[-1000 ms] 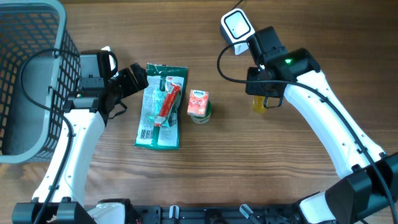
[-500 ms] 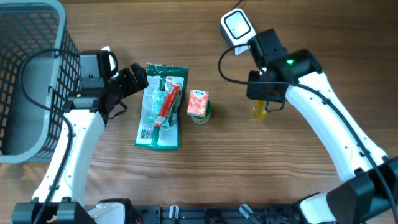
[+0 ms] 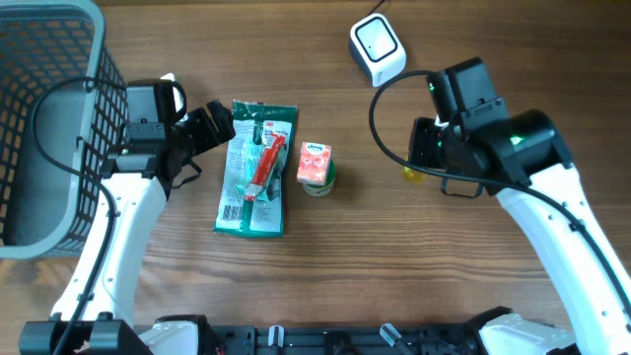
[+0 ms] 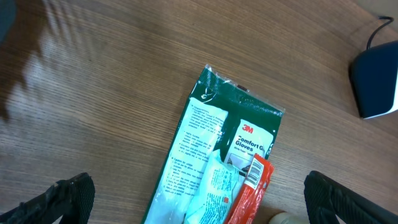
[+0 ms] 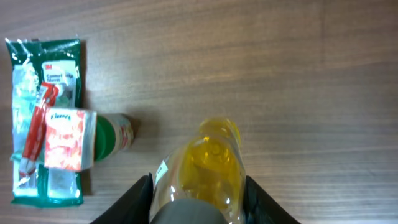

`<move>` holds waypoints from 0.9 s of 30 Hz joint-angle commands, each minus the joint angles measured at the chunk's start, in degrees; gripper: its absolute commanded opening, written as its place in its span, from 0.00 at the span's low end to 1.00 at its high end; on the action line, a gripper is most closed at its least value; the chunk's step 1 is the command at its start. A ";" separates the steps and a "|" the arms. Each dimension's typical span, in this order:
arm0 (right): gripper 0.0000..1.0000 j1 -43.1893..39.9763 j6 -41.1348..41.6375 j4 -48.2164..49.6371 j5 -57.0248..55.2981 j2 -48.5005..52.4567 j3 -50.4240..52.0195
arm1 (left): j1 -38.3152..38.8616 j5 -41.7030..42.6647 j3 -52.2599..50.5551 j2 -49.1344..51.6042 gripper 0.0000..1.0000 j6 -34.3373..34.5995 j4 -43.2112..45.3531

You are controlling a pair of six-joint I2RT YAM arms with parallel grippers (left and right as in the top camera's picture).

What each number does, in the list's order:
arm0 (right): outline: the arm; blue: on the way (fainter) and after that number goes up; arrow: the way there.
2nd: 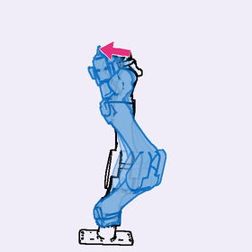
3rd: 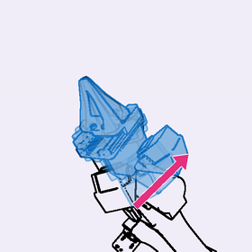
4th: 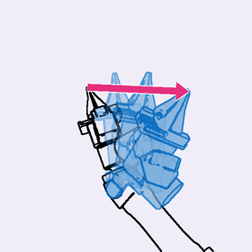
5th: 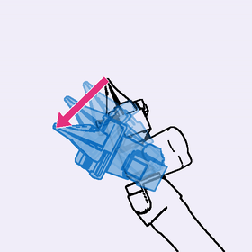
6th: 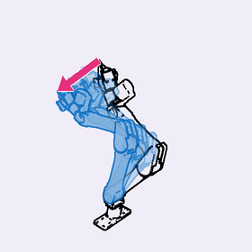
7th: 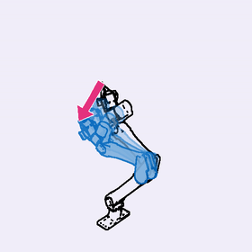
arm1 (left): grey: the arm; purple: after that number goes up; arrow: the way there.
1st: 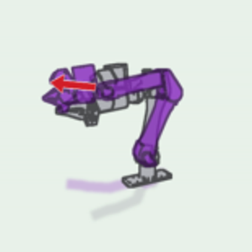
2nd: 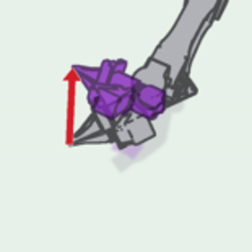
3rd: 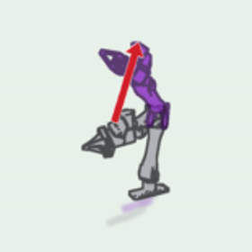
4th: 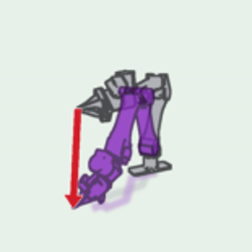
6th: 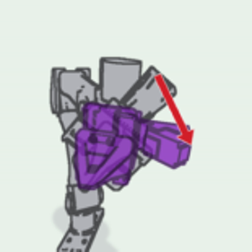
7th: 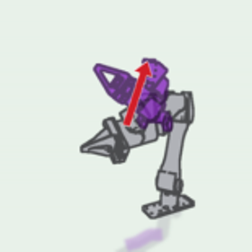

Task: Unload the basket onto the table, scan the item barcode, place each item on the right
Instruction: 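Move the Vim bottle rightward, set it down and open the right gripper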

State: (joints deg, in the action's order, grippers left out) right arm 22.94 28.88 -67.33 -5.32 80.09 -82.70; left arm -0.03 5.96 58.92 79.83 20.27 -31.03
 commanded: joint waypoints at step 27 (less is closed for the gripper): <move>0.45 -0.09 -4.90 24.11 0.26 0.74 24.94 | -0.24 0.63 1.01 -0.74 1.00 -0.31 0.13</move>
State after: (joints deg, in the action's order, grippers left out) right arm 22.94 24.43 -44.18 -4.93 80.51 -58.19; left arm -0.03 5.93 58.92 79.83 20.27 -31.05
